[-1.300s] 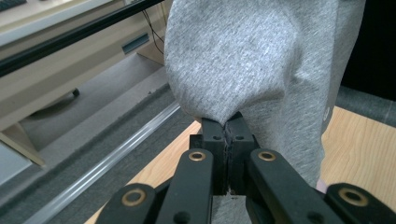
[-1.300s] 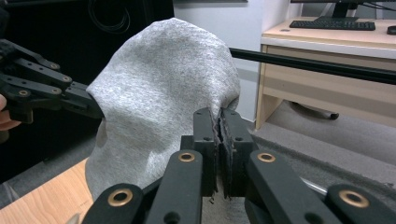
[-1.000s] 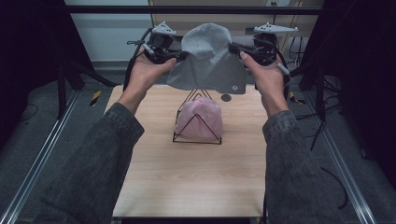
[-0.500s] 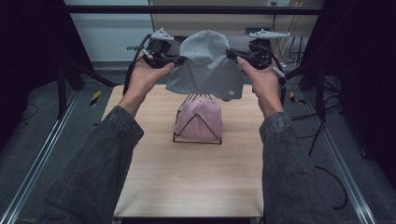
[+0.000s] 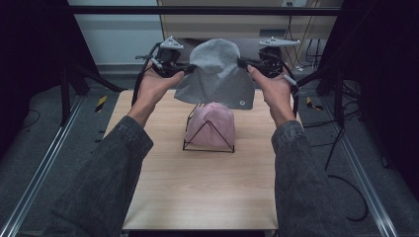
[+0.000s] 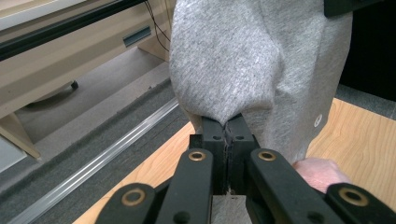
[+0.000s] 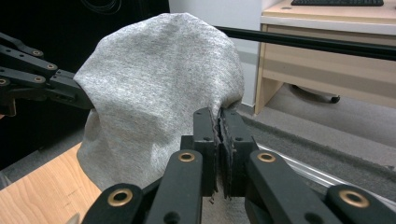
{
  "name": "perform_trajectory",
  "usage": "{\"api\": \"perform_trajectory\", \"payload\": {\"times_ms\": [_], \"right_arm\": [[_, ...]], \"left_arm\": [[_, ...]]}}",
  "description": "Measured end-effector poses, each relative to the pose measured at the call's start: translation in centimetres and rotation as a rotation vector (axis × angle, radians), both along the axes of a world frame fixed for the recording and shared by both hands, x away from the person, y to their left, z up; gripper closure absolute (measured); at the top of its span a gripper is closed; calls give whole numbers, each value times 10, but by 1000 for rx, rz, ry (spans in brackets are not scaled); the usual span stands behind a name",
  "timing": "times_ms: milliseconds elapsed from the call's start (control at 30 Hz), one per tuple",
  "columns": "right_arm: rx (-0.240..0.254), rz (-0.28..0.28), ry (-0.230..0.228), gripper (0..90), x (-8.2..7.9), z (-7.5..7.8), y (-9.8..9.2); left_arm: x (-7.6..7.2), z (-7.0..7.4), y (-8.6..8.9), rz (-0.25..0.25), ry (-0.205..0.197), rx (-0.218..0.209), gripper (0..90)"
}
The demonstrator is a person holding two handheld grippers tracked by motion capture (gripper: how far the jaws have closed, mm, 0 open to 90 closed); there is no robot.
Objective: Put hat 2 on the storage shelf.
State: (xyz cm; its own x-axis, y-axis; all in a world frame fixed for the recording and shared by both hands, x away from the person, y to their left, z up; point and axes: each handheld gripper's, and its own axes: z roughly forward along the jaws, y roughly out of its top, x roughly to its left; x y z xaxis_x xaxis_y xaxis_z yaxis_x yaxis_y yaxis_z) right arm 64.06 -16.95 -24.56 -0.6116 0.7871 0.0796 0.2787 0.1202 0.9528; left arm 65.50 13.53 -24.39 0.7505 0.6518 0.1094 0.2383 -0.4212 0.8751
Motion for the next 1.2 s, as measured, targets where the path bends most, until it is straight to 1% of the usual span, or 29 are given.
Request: {"api": "perform_trajectory", "payload": {"times_ms": [200, 300, 400, 500, 667, 733, 767, 833, 900, 1000, 1100, 1200], "right_arm": [[-13, 2, 16, 863, 3, -11, 2], [-22, 0, 19, 863, 4, -16, 2], [-19, -1, 23, 863, 5, -17, 1], [-27, 3, 28, 862, 3, -20, 2], [-26, 15, 44, 863, 0, -33, 4], [-26, 21, 49, 863, -1, -37, 6], [-26, 25, 50, 863, -1, -40, 6], [-25, 29, 57, 863, -1, -43, 8], [-26, 35, 60, 863, -1, -46, 10], [-32, 39, 67, 862, -1, -51, 12], [-40, 40, 79, 863, -1, -57, 14], [-45, 39, 92, 863, 1, -62, 16]], "left_arm": [[2, -13, 3, 10, 15, 3, 890], [4, -18, 4, 16, 19, -6, 889], [5, -20, 4, 16, 22, -1, 889], [5, -24, 6, 20, 21, 8, 889], [7, -34, 12, 36, 33, 10, 889], [8, -35, 13, 38, 31, 22, 889], [8, -35, 14, 41, 32, 16, 890], [7, -34, 16, 44, 25, 16, 890], [6, -36, 18, 43, 28, 16, 890], [5, -42, 21, 48, 33, 19, 890], [4, -47, 23, 53, 41, 12, 890], [4, -52, 26, 49, 51, 20, 890]]}}
